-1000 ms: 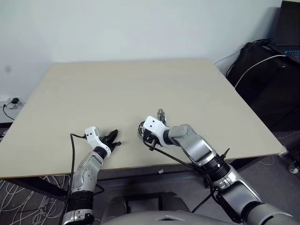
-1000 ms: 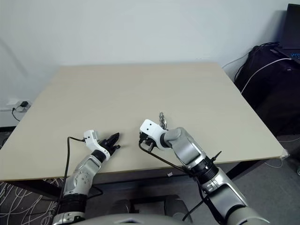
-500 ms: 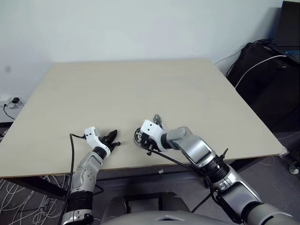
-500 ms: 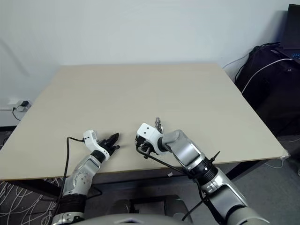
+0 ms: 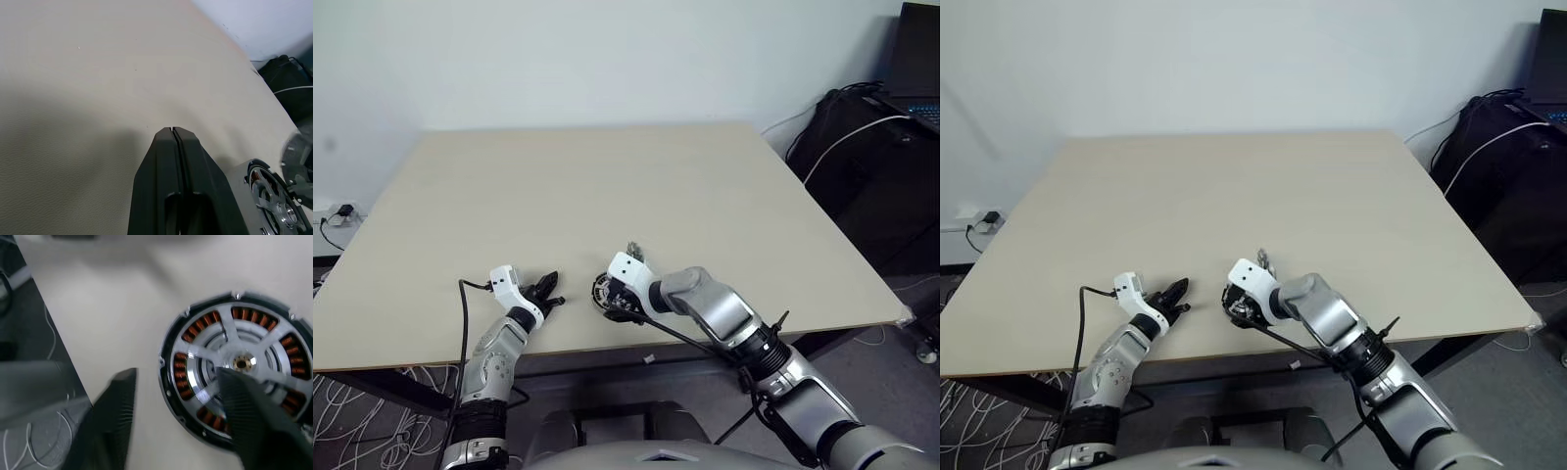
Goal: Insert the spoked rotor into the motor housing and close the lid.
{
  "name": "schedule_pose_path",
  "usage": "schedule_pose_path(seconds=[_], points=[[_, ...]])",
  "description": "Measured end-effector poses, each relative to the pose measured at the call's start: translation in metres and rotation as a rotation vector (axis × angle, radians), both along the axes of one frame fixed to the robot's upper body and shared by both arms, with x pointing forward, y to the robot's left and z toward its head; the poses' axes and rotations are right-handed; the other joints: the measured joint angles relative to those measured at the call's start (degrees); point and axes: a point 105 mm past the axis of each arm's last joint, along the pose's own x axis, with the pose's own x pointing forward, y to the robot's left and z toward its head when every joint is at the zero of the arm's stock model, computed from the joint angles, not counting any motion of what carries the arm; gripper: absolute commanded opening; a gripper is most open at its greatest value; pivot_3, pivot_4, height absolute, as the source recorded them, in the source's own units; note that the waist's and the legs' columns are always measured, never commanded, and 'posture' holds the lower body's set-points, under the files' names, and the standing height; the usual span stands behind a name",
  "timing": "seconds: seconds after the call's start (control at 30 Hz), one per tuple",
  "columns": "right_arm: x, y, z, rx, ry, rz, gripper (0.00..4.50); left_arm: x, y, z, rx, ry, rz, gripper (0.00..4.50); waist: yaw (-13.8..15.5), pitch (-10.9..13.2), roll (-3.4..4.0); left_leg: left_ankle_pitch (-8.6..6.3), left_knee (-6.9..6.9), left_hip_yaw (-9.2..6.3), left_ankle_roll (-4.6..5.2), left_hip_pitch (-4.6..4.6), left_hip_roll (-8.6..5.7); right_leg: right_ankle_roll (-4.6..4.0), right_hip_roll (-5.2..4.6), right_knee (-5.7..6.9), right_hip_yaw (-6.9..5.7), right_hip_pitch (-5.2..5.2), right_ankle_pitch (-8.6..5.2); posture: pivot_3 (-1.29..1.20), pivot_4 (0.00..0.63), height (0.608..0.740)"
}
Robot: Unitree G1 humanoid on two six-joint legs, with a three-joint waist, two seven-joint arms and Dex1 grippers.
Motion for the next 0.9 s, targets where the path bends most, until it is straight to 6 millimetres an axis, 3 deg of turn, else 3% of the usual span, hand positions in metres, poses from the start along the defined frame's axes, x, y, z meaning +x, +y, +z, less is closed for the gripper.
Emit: schedule_pose_path(seconds=[0.13, 0.37, 0.47, 0.57, 0.63, 0.7, 0.77, 0.9], points=[[-0.004, 0.008, 0.01, 0.09, 0.048, 0.023, 2.91, 0.0, 0.0, 0.0, 0.0, 0.0, 0.0, 0.0, 0.0, 0.0, 0.0, 0.0, 0.0, -0.01, 0.0, 0.0, 0.0, 0.0, 0.0, 0.0, 0.0, 0.01, 0.0, 0.0, 0.0, 0.74], [-0.014, 0.029, 0.051, 0.322, 0.109, 0.104, 2.91, 0.0, 0.0, 0.0, -0.001, 0.0, -0.001, 0.0, -0.05, 0.0, 0.0, 0.0, 0.0, -0.02, 0.0, -0.01, 0.01, 0.0, 0.0, 0.0, -0.03, 0.01, 0.0, 0.0, 0.0, 0.74], [-0.009, 0.04, 0.081, 0.514, 0.101, 0.086, 2.91, 0.0, 0.0, 0.0, -0.002, 0.0, -0.002, 0.0, -0.14, 0.0, 0.0, 0.0, -0.01, -0.01, 0.0, 0.0, 0.03, 0.0, 0.01, 0.01, -0.03, 0.0, 0.0, 0.0, 0.0, 0.74], [0.021, 0.05, 0.131, 0.765, -0.001, -0.063, 2.91, -0.001, -0.001, 0.0, -0.004, 0.0, -0.007, 0.0, -0.33, 0.01, 0.02, 0.0, -0.02, -0.02, -0.02, 0.0, 0.05, 0.03, 0.02, 0.06, -0.04, -0.03, 0.02, 0.0, 0.0, 0.74], [0.052, 0.042, 0.161, 0.845, -0.159, -0.221, 2.91, -0.001, -0.001, 0.0, -0.005, 0.0, -0.009, 0.0, -0.22, 0.01, 0.02, -0.01, 0.0, -0.02, -0.02, 0.01, 0.05, 0.04, 0.0, 0.02, -0.07, -0.09, 0.02, 0.0, 0.0, 0.74], [0.08, 0.022, 0.175, 0.835, -0.329, -0.38, 2.91, -0.001, -0.001, 0.0, -0.005, 0.0, -0.01, 0.0, 0.13, -0.04, -0.05, -0.01, -0.01, -0.07, -0.01, 0.03, 0.03, 0.04, -0.05, -0.12, -0.16, -0.13, 0.02, 0.0, 0.0, 0.74], [0.105, -0.007, 0.171, 0.764, -0.472, -0.539, 2.91, -0.001, 0.0, -0.001, -0.005, 0.002, -0.01, 0.0, 0.32, -0.06, -0.09, -0.04, -0.02, -0.05, 0.04, 0.0, -0.03, 0.03, -0.12, -0.21, -0.15, -0.1, 0.03, 0.0, 0.0, 0.74], [0.129, -0.058, 0.15, 0.569, -0.634, -0.714, 2.91, -0.001, 0.0, 0.0, -0.004, 0.002, -0.013, 0.0, 0.03, -0.04, -0.05, -0.04, -0.18, 0.05, 0.07, -0.09, -0.04, 0.02, -0.13, -0.06, -0.06, -0.07, 0.04, 0.0, 0.0, 0.74]])
